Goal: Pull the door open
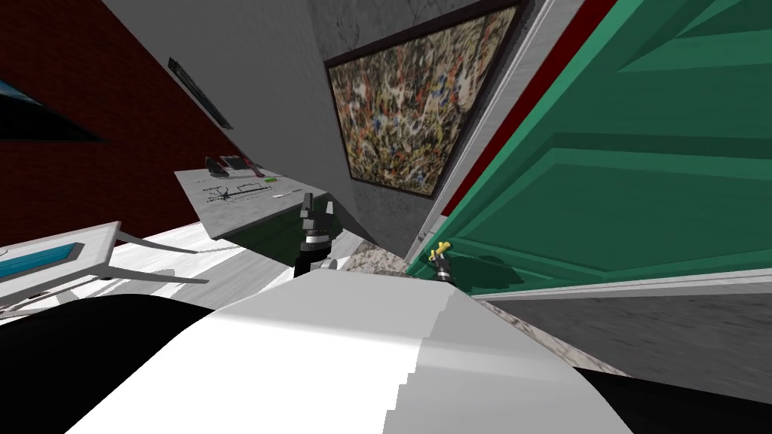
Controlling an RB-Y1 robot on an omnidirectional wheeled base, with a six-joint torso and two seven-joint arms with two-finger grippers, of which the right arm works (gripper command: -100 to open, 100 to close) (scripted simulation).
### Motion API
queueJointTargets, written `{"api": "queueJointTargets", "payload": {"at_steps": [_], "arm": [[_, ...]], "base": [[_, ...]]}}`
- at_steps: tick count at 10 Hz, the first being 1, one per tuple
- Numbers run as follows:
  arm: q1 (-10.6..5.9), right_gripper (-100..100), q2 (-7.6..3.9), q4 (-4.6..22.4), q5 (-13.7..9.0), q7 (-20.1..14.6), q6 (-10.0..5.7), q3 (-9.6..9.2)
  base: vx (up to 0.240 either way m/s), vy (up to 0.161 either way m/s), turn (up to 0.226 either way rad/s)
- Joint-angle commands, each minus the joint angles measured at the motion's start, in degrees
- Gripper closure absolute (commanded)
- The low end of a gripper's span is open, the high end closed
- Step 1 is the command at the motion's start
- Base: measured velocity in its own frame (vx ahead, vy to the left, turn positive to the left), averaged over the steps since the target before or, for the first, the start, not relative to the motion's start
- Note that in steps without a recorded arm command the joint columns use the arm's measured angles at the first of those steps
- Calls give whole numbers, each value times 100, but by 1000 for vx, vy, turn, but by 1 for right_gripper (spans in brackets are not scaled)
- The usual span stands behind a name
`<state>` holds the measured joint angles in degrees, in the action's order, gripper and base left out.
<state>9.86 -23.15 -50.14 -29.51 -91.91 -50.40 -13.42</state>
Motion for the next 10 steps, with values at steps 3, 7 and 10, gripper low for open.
{"api": "queueJointTargets", "payload": {"at_steps": [3, 7, 10], "arm": [[166, 100, -208, -15, 112, -252, -243, -220], [345, 100, -432, -31, 233, -524, -505, -458], [429, 100, -541, 55, 317, -678, -746, -582]], "base": [[-206, -42, 130], [-221, -41, 104], [-177, -38, 106]]}}
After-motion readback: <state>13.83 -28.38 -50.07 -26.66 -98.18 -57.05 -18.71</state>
